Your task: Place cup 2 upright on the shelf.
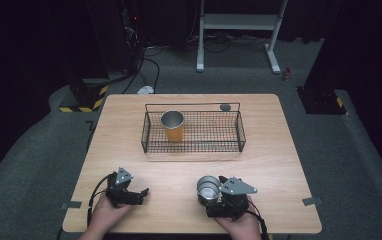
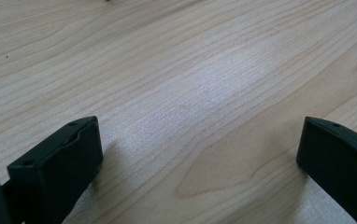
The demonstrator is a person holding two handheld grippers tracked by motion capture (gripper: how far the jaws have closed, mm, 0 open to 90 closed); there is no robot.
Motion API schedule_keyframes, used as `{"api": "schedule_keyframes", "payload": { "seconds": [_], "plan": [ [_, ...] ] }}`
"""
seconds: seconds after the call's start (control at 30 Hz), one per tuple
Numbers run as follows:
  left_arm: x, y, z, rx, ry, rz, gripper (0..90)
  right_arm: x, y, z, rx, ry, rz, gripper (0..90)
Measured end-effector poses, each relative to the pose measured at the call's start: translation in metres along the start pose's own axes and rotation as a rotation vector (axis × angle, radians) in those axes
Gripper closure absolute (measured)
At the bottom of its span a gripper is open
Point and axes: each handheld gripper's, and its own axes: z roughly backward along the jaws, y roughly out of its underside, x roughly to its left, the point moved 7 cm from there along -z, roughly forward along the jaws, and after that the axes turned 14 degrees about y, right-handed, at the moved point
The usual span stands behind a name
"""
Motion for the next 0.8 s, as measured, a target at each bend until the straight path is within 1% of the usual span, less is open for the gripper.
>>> {"api": "schedule_keyframes", "payload": {
  "seconds": [0.47,0.57,0.7,0.8],
  "plan": [
    [0.0,0.0,0.0,0.0,0.001,0.0,0.7,0.002,0.01,-0.011,0.029,0.004,-0.005,8.9],
    [0.0,0.0,0.0,-0.001,0.001,0.0,0.7,0.002,0.012,-0.013,0.028,0.01,0.003,8.9],
    [0.0,0.0,0.0,-0.001,0.0,0.001,0.7,0.003,0.016,-0.018,0.035,0.003,-0.006,8.9],
    [0.0,0.0,0.0,-0.001,0.0,0.001,0.7,0.004,0.018,-0.02,0.039,0.0,0.002,8.9]
  ]
}}
